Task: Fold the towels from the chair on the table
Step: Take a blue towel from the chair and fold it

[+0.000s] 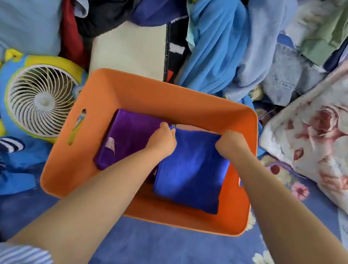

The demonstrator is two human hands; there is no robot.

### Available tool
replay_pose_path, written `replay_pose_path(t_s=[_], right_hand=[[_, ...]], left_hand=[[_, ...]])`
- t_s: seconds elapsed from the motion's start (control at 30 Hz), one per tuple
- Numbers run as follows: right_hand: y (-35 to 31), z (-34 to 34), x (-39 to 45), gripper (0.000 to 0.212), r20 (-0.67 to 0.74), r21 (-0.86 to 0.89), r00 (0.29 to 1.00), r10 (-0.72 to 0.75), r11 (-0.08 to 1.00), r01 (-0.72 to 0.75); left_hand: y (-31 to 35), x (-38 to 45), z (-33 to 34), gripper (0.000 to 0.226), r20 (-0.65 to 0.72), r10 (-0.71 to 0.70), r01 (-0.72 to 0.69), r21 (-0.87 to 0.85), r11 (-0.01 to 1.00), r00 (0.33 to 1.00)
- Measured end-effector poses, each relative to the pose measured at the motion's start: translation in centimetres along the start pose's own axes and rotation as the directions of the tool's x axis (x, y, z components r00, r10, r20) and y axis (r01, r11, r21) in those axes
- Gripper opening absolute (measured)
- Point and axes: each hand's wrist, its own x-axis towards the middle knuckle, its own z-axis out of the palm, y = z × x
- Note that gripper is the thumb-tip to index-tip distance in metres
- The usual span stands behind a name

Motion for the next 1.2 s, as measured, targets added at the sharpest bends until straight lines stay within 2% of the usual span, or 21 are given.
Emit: replay_pose_path(t_s=[0.07,0.13,0.17,0.2,0.23,0.3,0.4,0.5,0.57,0.63,0.73,0.87,1.03,1.2], right_hand=[[-0.5,0.9,1.2,0.03,0.013,-0.032,1.0,-0.019,0.999,0.019],[-0.3,1.7,3.0,0.029,0.039,-0.164,0.998,-0.056,0.985,0.062],[-0.2,2.3,3.7,0.029,0.019,-0.129,1.0,0.005,0.992,-0.002],[-0.2,2.6,4.3,0.03,-0.041,0.094,0.993,0.113,0.99,-0.109],[0.2,2.8,4.8,0.031,-0.102,0.328,0.972,0.211,0.93,-0.167],[0.3,3.8,5.2,0.036,-0.248,0.393,0.923,0.294,0.901,-0.181],[0.3,5.7,5.4,0.031,-0.352,0.07,0.925,0.142,0.99,-0.125],[0.6,7.7,5.2,0.046,-0.437,-0.009,0.898,0.052,0.998,-0.062],[0.5,9.2,4.8,0.055,-0.41,0.007,0.912,-0.013,1.0,0.018],[0.6,10.6,4.5,0.055,-0.361,0.036,0.93,-0.067,0.996,0.086],[1.0,11.6,4.7,0.052,-0.31,0.084,0.95,-0.025,0.995,0.053],[1.2,12.2,5.4,0.057,-0.251,0.212,0.968,0.027,0.977,0.028],[1.6,12.4,6.3,0.057,-0.224,0.273,0.974,0.044,0.962,0.019],[1.6,12.7,6.5,0.058,-0.179,0.274,0.982,0.051,0.962,0.0]], left_hand=[[0.1,1.8,1.2,0.033,0.002,-0.057,0.057,-0.006,0.998,0.998],[0.3,3.1,1.7,0.034,-0.008,-0.087,0.087,-0.01,0.996,0.996],[0.5,3.8,2.0,0.035,-0.024,-0.092,0.092,-0.008,0.996,0.995],[0.6,4.3,2.1,0.035,-0.051,-0.087,0.087,-0.003,0.996,0.995],[0.7,4.9,2.3,0.035,-0.08,-0.076,0.076,0.001,0.997,0.994],[0.6,5.7,2.7,0.035,-0.133,-0.051,0.053,0.007,0.999,0.99],[0.1,6.4,3.7,0.033,-0.192,-0.067,0.064,-0.022,0.998,0.979],[-0.6,6.6,4.3,0.033,-0.224,-0.083,0.045,-0.167,0.985,0.971],[-1.0,6.6,4.4,0.038,-0.192,-0.043,-0.01,-0.266,0.964,0.981],[-1.0,6.5,4.7,0.04,-0.19,0.042,-0.096,-0.286,0.953,0.981],[-0.8,6.7,5.3,0.032,-0.288,0.141,-0.213,-0.239,0.947,0.947],[-1.1,7.4,6.3,0.024,-0.367,0.08,-0.153,-0.175,0.973,0.927],[-1.3,8.3,7.0,0.028,-0.405,0.028,-0.088,-0.129,0.988,0.914],[-1.4,7.9,6.1,0.026,-0.352,0.138,-0.151,-0.008,0.989,0.926]])
